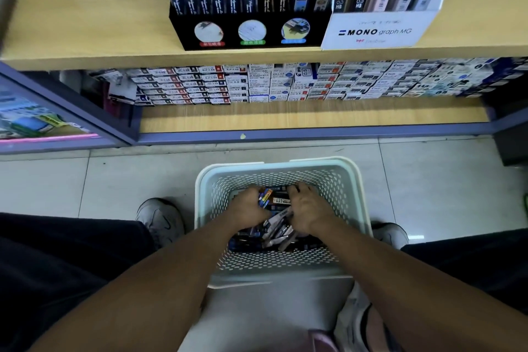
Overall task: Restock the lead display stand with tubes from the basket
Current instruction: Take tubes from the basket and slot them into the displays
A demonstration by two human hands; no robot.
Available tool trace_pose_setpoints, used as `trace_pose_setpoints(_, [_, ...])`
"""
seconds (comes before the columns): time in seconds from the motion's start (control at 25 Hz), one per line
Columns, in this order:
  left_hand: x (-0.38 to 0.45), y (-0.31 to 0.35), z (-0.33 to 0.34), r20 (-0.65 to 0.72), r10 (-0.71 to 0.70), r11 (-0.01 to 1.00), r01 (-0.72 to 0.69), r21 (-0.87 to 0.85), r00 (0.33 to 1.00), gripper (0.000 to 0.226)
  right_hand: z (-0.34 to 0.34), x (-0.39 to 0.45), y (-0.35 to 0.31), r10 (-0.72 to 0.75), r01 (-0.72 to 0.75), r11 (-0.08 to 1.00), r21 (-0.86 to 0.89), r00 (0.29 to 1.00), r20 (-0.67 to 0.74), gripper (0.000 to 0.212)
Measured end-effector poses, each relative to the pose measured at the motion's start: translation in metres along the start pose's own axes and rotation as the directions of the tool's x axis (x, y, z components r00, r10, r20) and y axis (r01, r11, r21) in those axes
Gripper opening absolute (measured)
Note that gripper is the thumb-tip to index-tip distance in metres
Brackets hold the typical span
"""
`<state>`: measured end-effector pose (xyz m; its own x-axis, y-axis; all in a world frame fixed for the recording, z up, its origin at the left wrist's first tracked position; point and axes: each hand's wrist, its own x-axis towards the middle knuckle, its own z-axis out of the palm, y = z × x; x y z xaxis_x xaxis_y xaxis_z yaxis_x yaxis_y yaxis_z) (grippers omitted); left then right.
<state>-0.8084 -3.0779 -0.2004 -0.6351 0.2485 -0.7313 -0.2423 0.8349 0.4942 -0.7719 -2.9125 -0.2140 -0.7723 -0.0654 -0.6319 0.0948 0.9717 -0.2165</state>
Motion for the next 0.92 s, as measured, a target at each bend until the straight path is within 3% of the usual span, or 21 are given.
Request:
trace_pose_setpoints(0.16, [-0.017, 0.006, -0.014, 0.14, -0.086, 0.925, 0.131, -0.356, 0.986, 0.045, -0.017, -0.012, 0.003, -0.044, 0.045, 0.998, -0.049, 0.999, 0.029, 0.063])
trace_pose_setpoints(0.24, [-0.032, 0.017, -0.021, 0.212, -0.076, 0.847, 0.175, -0.502, 0.974, 0.034, -0.031, -0.023, 0.002, -0.044, 0.047, 0.998, -0.035, 0.996, 0.074, 0.056])
trace_pose_setpoints(0.4, [-0.061, 0.045, -0.038, 0.33, 0.063, 0.761, 0.169, -0.627, 0.942, 0.024, -0.083, -0.05, -0.008, -0.068, 0.031, 0.98, 0.195, 0.98, 0.188, 0.03])
trace_pose_setpoints(0.56, [-0.09, 0.065, -0.047, 0.33, 0.172, 0.742, 0.098, -0.663, 0.928, 0.029, -0.129, -0.091, -0.022, -0.159, 0.105, 0.824, 0.557, 0.986, 0.048, 0.032])
trace_pose_setpoints(0.68, [-0.108, 0.075, -0.052, 0.296, 0.251, 0.724, 0.025, -0.69, 0.921, 0.032, -0.145, -0.11, -0.022, -0.17, 0.089, 0.601, 0.794, 0.985, 0.019, 0.044])
trace_pose_setpoints(0.8, [-0.128, 0.091, -0.062, 0.268, 0.292, 0.721, -0.028, -0.693, 0.918, 0.029, -0.158, -0.121, -0.018, -0.196, 0.066, 0.449, 0.891, 0.98, 0.026, 0.032])
trace_pose_setpoints(0.84, [-0.134, 0.096, -0.068, 0.27, 0.302, 0.731, -0.04, -0.682, 0.914, 0.028, -0.164, -0.124, -0.019, -0.202, 0.094, 0.442, 0.892, 0.979, -0.003, 0.022])
trace_pose_setpoints(0.92, [-0.146, 0.107, -0.082, 0.272, 0.321, 0.751, -0.069, -0.657, 0.907, 0.032, -0.178, -0.128, -0.026, -0.18, 0.173, 0.453, 0.874, 0.979, -0.1, 0.023])
